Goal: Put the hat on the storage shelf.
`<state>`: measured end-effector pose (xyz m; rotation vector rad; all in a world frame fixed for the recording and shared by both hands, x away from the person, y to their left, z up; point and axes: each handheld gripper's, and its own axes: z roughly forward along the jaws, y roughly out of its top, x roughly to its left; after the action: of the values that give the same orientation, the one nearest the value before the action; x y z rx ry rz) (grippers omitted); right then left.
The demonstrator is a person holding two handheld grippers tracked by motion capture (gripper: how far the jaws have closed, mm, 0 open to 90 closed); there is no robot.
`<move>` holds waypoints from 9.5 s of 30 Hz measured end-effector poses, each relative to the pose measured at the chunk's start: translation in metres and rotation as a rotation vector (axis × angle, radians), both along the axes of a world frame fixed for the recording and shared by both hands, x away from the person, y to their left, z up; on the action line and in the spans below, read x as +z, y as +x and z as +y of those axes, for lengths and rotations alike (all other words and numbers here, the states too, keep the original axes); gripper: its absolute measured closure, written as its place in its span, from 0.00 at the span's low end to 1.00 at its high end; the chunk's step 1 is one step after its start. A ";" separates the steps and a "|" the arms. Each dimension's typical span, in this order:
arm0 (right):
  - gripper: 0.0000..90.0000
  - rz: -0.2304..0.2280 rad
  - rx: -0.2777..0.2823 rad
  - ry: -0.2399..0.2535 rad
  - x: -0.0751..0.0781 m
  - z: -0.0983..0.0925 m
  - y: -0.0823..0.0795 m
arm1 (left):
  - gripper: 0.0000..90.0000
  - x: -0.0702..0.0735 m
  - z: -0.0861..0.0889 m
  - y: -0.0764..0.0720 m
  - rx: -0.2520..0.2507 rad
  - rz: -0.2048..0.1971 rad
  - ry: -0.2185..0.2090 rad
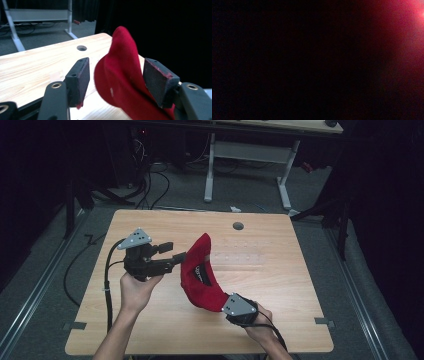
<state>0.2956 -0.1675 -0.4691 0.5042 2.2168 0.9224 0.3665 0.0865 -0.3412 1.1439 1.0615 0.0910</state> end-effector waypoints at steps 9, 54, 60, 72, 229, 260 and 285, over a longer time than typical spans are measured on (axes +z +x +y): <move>0.95 0.062 0.012 0.002 0.001 -0.007 0.004 | 0.41 -0.014 0.019 -0.002 0.040 -0.009 -0.040; 0.95 0.256 -0.049 0.254 0.033 -0.069 0.034 | 0.38 -0.204 0.049 0.016 0.368 0.158 0.454; 0.95 0.281 -0.085 0.307 0.039 -0.085 0.046 | 0.35 -0.206 0.055 0.013 0.373 0.168 0.405; 0.95 0.270 -0.141 0.377 0.053 -0.113 0.058 | 0.34 -0.206 0.054 0.013 0.371 0.170 0.399; 0.53 0.196 -0.405 0.488 0.075 -0.188 0.049 | 0.31 -0.206 0.054 0.014 0.360 0.173 0.393; 0.52 0.228 -0.328 0.486 0.042 -0.162 0.019 | 0.31 -0.206 0.054 0.013 0.359 0.170 0.399; 0.52 0.311 -0.312 0.439 -0.011 -0.129 0.032 | 0.31 -0.206 0.054 0.013 0.359 0.170 0.401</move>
<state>0.3279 -0.2968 -0.4798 1.2327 2.1070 1.2253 0.3799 0.1404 -0.5472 1.3215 1.4357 0.5164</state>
